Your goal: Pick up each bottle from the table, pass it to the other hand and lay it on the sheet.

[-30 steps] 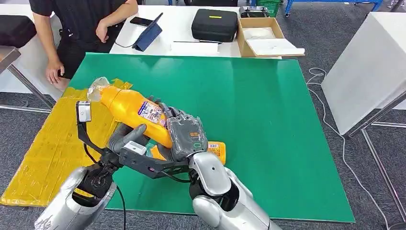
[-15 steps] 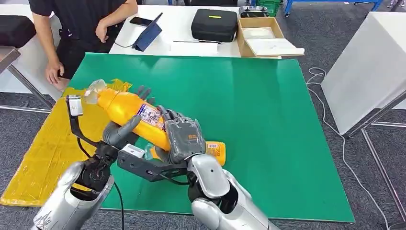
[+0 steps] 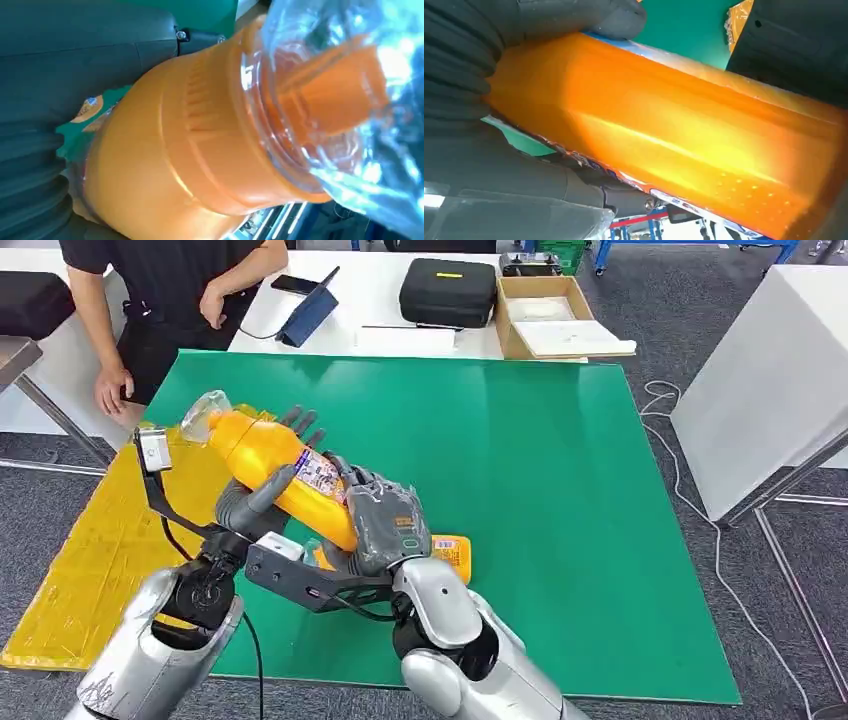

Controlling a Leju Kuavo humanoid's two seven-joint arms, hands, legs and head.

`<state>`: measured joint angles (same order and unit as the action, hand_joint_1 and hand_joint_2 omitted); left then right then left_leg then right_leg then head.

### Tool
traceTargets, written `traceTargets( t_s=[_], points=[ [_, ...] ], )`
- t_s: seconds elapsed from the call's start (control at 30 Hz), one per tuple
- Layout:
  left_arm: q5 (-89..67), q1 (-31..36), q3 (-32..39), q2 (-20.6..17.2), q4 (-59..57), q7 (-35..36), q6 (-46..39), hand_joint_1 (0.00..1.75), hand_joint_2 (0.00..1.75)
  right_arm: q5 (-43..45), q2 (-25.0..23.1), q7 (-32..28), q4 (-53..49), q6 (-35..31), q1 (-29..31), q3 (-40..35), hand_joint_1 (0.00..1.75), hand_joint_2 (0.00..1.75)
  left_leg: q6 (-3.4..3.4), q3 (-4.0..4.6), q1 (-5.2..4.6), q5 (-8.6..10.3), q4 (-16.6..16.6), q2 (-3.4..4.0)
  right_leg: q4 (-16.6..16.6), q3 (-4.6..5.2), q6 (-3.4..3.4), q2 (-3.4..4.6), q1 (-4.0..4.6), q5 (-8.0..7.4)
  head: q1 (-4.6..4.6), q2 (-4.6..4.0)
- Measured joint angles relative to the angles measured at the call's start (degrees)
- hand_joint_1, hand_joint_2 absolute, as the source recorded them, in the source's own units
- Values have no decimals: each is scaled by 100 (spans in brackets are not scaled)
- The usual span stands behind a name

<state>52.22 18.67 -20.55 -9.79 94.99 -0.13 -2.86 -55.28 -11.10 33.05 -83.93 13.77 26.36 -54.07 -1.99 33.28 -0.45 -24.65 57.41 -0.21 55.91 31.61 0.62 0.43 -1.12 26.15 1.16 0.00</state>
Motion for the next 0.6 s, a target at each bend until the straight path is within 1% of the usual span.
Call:
traceTargets(
  t_s=[0.6],
  points=[
    [26, 188, -2, 212, -92, 52, -17, 175, 175, 48, 0, 17, 20, -22, 43, 98, 175, 175, 0, 2, 0, 0, 1, 5, 0, 5, 0, 6, 0, 0, -4, 0]
  ],
)
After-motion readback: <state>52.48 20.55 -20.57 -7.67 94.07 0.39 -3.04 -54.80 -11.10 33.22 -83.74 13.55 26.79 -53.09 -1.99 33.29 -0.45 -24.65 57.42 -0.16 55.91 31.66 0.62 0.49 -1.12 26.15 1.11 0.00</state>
